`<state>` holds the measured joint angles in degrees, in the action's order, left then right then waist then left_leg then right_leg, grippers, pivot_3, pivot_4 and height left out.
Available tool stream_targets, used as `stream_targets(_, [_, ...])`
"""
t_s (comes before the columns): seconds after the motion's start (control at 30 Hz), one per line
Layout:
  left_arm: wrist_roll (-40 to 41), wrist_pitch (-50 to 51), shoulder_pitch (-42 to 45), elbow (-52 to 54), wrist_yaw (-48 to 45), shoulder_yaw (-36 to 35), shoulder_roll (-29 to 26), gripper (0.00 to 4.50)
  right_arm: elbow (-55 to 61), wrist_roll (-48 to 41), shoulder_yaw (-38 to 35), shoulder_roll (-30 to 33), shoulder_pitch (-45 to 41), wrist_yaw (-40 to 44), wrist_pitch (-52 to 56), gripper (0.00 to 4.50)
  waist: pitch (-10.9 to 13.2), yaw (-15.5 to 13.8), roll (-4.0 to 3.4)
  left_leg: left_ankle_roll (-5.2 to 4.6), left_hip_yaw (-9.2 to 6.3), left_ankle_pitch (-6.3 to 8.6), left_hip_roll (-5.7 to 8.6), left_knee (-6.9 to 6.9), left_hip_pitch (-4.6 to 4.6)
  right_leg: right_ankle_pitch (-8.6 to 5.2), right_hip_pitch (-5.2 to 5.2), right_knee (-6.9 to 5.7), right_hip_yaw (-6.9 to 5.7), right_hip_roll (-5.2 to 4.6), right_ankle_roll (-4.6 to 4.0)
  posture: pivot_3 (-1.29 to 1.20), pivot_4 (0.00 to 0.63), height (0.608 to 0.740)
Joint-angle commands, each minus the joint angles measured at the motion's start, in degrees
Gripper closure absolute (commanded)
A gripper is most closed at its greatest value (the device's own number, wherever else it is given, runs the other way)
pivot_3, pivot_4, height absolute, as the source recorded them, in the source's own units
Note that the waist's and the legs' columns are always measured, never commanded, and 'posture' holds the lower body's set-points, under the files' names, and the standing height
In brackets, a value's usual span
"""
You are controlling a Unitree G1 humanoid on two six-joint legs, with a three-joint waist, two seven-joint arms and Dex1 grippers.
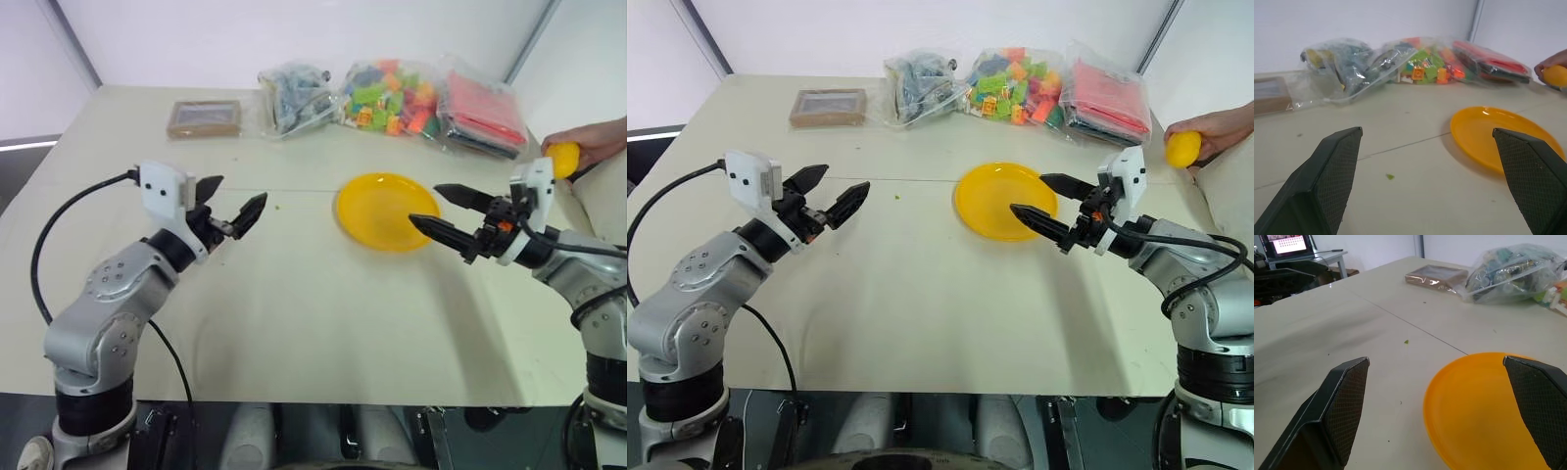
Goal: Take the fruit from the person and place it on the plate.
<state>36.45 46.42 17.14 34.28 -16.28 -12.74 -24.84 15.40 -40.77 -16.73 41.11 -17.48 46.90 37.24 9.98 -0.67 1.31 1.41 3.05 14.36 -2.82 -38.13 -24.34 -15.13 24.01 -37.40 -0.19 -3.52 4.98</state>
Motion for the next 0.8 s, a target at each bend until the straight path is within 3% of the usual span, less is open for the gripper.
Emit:
stream_targets(0.03, [0.31, -1.58, 1.33, 0.98, -0.19, -0.15, -0.23, 0.04, 2.4, -1.1, -1.35, -0.06, -0.08, -1.16, -0.23, 0.0, 0.0, 0.02, 0.0, 0.0, 0.0, 0.0, 0.0, 0.0, 0.0, 0.0, 0.0, 0.0, 0.0, 0.0, 0.0, 0.0, 0.15, 0.731])
stream_targets(0.5, [0.21, -2.45, 3.33, -1.04, -0.32, 0.86, 0.26, 0.04, 3.31, -2.77, -2.28, -0.87, -0.02, -4.17, -0.14, 0.0, 0.0, 0.04, 0.0, 0.0, 0.0, 0.0, 0.0, 0.0, 0.0, 0.0, 0.0, 0.01, 0.0, 0.0, 0.0, 0.0, 0.15, 0.731])
stream_targets(0.7, [-0.73, -4.23, 4.31, -2.58, -0.27, 1.17, 1.05, 0.04, 2.82, -5.44, -2.42, -1.78, -4.33, -9.84, 3.79, 0.0, 0.0, 0.05, 0.0, 0.0, 0.0, 0.0, 0.0, 0.0, 0.0, 0.0, 0.0, 0.01, 0.0, 0.0, 0.0, 0.0, 0.15, 0.731])
stream_targets(0.8, [-1.05, -5.13, 5.04, -3.01, 0.15, 1.91, 2.13, 0.04, 2.23, -6.55, -1.06, -2.65, -9.89, -16.93, 9.89, 0.0, 0.0, 0.15, 0.0, 0.0, 0.0, 0.0, 0.0, 0.0, 0.0, 0.0, 0.01, 0.01, 0.0, 0.0, 0.0, 0.0, 0.15, 0.731])
